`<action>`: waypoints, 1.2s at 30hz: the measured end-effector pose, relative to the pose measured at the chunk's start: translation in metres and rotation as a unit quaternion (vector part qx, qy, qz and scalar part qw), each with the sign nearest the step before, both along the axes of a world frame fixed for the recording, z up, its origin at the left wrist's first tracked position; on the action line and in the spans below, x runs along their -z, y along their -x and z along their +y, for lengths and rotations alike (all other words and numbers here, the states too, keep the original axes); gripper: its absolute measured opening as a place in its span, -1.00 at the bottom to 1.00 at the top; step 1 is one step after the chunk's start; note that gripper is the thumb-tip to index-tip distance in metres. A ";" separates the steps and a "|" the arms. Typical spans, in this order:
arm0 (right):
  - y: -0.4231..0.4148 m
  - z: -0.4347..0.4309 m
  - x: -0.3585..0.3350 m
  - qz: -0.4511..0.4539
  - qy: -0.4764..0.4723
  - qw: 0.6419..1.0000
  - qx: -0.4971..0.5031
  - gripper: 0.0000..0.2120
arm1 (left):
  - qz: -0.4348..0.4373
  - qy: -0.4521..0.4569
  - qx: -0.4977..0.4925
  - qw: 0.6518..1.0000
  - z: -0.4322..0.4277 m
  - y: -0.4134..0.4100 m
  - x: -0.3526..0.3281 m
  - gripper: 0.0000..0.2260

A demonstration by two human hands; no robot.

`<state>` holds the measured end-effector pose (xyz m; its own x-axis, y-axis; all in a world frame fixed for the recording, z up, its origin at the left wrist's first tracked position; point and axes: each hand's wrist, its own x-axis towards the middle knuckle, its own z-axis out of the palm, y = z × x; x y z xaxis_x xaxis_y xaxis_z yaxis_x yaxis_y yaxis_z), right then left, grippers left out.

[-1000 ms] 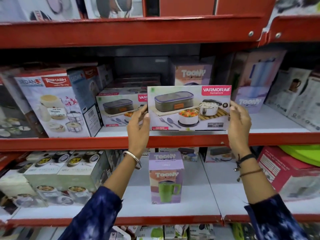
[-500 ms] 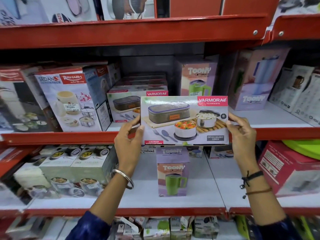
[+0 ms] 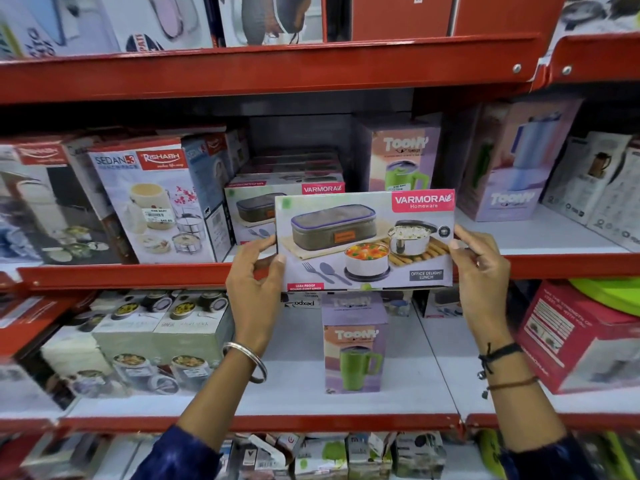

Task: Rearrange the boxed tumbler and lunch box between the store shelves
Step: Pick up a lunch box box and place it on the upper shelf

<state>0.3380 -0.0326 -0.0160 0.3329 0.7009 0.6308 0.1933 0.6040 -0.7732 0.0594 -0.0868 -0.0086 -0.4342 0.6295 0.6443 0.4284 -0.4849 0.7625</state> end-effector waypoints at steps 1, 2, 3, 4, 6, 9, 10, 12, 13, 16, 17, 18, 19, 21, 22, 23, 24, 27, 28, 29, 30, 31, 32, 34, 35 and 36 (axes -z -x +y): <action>0.005 0.001 -0.003 -0.008 -0.008 1.000 0.002 -0.69 | 0.011 -0.012 -0.009 1.000 0.002 0.003 -0.003 -0.77; 0.010 0.003 -0.006 -0.014 -0.013 1.000 0.002 -0.69 | 0.016 -0.019 -0.015 1.000 0.004 0.007 -0.007 -0.77; 0.016 0.005 -0.009 -0.017 -0.016 1.000 -0.001 -0.69 | 0.017 -0.022 -0.022 0.999 0.007 0.011 -0.011 -0.77; 0.022 0.008 -0.011 -0.019 -0.018 1.000 -0.004 -0.69 | 0.016 -0.024 -0.031 0.999 0.010 0.015 -0.014 -0.76; 0.036 0.015 -0.015 -0.022 -0.017 1.000 -0.013 -0.66 | 0.009 -0.027 -0.045 0.999 0.015 0.024 -0.020 -0.74; 0.061 0.027 -0.016 -0.028 -0.017 0.999 -0.028 -0.55 | 0.028 -0.024 -0.075 0.996 0.022 0.037 -0.022 -0.75; 0.069 0.032 -0.015 -0.031 -0.017 0.999 -0.029 -0.53 | 0.038 -0.020 -0.084 0.996 0.026 0.042 -0.022 -0.75; 0.084 0.042 -0.010 -0.034 -0.013 0.999 -0.029 -0.50 | 0.056 -0.005 -0.095 0.994 0.033 0.052 -0.018 -0.72; 0.091 0.046 -0.007 -0.038 -0.008 0.999 -0.026 -0.50 | 0.060 0.007 -0.091 0.994 0.038 0.057 -0.016 -0.70; 0.108 0.057 0.005 -0.048 0.010 0.999 -0.019 -0.51 | 0.072 0.049 -0.069 0.994 0.050 0.066 -0.009 -0.61; 0.112 0.060 0.009 -0.051 0.014 0.998 -0.019 -0.51 | 0.092 0.057 -0.077 0.991 0.054 0.069 -0.005 -0.60; 0.116 0.063 0.013 -0.057 0.016 0.998 -0.019 -0.51 | 0.118 0.063 -0.087 0.987 0.058 0.070 -0.002 -0.60; 0.120 0.064 0.017 -0.065 0.018 0.998 -0.018 -0.52 | 0.140 0.071 -0.092 0.983 0.061 0.072 0.002 -0.61; 0.128 0.068 0.022 -0.086 0.019 0.996 -0.018 -0.52 | 0.167 0.091 -0.081 0.978 0.067 0.071 0.010 -0.64; 0.131 0.069 0.024 -0.102 0.016 0.995 -0.013 -0.52 | 0.180 0.096 -0.072 0.976 0.070 0.070 0.015 -0.66; 0.134 0.071 0.026 -0.123 0.016 0.992 -0.003 -0.52 | 0.193 0.097 -0.068 0.974 0.073 0.068 0.019 -0.68; 0.136 0.071 0.027 -0.141 0.020 0.990 0.008 -0.50 | 0.203 0.097 -0.067 0.972 0.076 0.065 0.023 -0.66; 0.139 0.073 0.028 -0.186 0.024 0.982 0.027 -0.36 | 0.206 0.099 -0.058 0.972 0.082 0.055 0.028 -0.48; 0.139 0.074 0.027 -0.209 0.017 0.977 0.037 -0.33 | 0.206 0.099 -0.055 0.972 0.084 0.054 0.029 -0.45; 0.139 0.075 0.025 -0.229 0.008 0.972 0.048 -0.33 | 0.209 0.103 -0.055 0.971 0.086 0.053 0.030 -0.43; 0.138 0.076 0.024 -0.241 0.001 0.969 0.057 -0.34 | 0.214 0.108 -0.056 0.969 0.088 0.052 0.030 -0.43; 0.138 0.077 0.023 -0.248 -0.002 0.967 0.064 -0.35 | 0.219 0.114 -0.057 0.967 0.090 0.051 0.031 -0.43; 0.138 0.077 0.022 -0.252 -0.004 0.965 0.068 -0.35 | 0.221 0.119 -0.058 0.966 0.091 0.051 0.032 -0.43; 0.139 0.078 0.022 -0.262 -0.008 0.962 0.074 -0.36 | 0.231 0.123 -0.059 0.963 0.091 0.051 0.032 -0.43; 0.139 0.078 0.023 -0.267 -0.010 0.961 0.077 -0.36 | 0.238 0.124 -0.060 0.962 0.091 0.051 0.033 -0.42; 0.139 0.078 0.024 -0.272 -0.011 0.959 0.080 -0.36 | 0.244 0.124 -0.058 0.960 0.090 0.051 0.034 -0.42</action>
